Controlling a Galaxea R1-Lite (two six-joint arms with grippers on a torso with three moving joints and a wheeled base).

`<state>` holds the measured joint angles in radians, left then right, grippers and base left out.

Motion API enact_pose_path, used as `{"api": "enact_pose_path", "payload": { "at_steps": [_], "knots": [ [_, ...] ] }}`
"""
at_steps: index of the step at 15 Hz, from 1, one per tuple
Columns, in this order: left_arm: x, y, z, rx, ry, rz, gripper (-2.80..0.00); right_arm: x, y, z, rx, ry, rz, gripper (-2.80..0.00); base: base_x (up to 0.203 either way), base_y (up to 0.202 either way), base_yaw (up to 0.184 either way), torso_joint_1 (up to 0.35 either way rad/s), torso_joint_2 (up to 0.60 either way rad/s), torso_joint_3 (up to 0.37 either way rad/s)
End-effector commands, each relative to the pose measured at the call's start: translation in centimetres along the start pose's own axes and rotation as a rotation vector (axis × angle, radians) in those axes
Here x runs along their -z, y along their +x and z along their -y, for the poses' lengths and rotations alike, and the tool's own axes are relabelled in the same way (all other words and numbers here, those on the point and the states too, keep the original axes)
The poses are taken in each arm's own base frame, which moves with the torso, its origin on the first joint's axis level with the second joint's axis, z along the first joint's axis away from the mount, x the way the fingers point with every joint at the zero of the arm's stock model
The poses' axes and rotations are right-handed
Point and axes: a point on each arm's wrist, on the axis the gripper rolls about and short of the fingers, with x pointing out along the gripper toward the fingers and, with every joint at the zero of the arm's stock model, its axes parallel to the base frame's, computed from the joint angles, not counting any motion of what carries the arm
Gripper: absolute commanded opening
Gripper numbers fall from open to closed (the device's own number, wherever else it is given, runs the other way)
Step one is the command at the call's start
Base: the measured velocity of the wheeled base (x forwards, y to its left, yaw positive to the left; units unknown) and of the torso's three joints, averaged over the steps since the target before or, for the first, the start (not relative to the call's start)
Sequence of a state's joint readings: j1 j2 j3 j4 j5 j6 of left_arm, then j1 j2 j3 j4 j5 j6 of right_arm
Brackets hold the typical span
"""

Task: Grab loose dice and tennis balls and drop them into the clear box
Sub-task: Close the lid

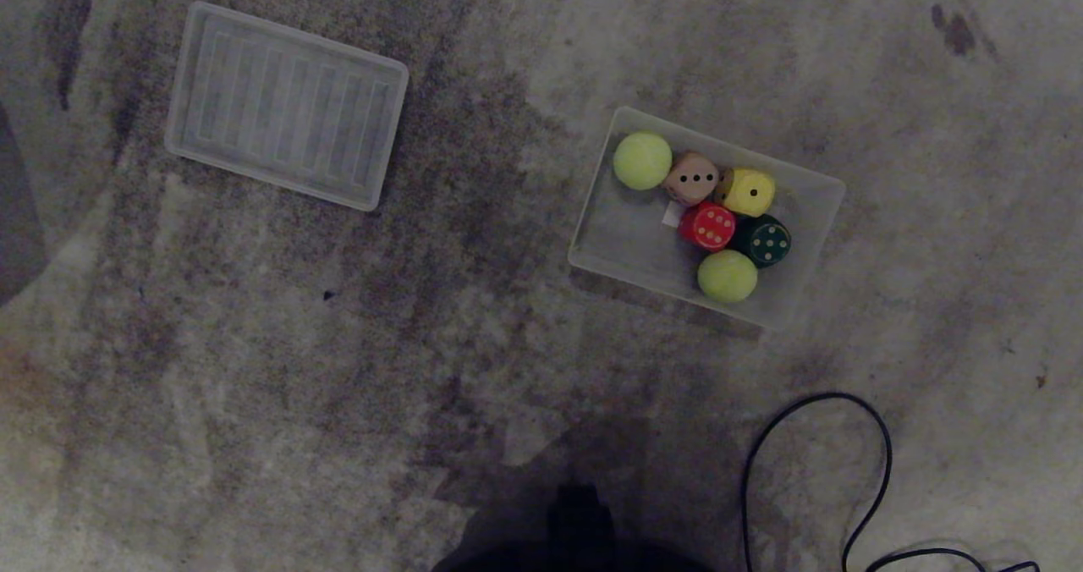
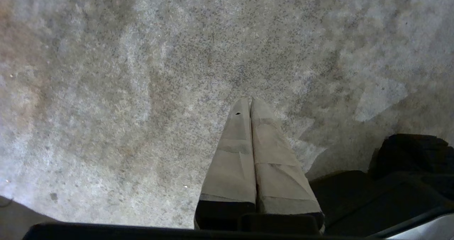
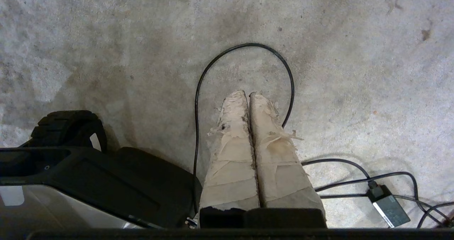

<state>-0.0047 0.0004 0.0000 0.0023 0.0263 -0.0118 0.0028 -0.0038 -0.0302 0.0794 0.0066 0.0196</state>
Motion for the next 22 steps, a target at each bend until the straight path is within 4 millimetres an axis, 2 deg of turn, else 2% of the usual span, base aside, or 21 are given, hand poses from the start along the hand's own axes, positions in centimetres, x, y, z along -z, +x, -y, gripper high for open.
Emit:
{"api": "enact_pose_path", "payload": {
  "at_steps": [1, 6, 22],
  "knots": [
    [0.05, 0.02, -0.01, -0.006, -0.017, -0.003, -2.80, 0.00, 0.02, 0.00, 0.000, 0.000, -0.005, -2.80, 0.000, 0.000, 0.000, 0.000, 0.00, 0.000],
    [0.03, 0.02, -0.05, -0.023, -0.049, -0.001, -2.80, -0.02, 0.02, 0.00, 0.000, 0.000, -0.004, -2.80, 0.000, 0.000, 0.000, 0.001, 0.00, 0.031],
    [0.00, 0.02, -0.07, -0.032, -0.079, 0.003, -2.80, 0.00, 0.02, 0.00, 0.000, 0.000, -0.005, -2.80, 0.000, 0.000, 0.000, 0.003, 0.00, 0.200]
  ]
}}
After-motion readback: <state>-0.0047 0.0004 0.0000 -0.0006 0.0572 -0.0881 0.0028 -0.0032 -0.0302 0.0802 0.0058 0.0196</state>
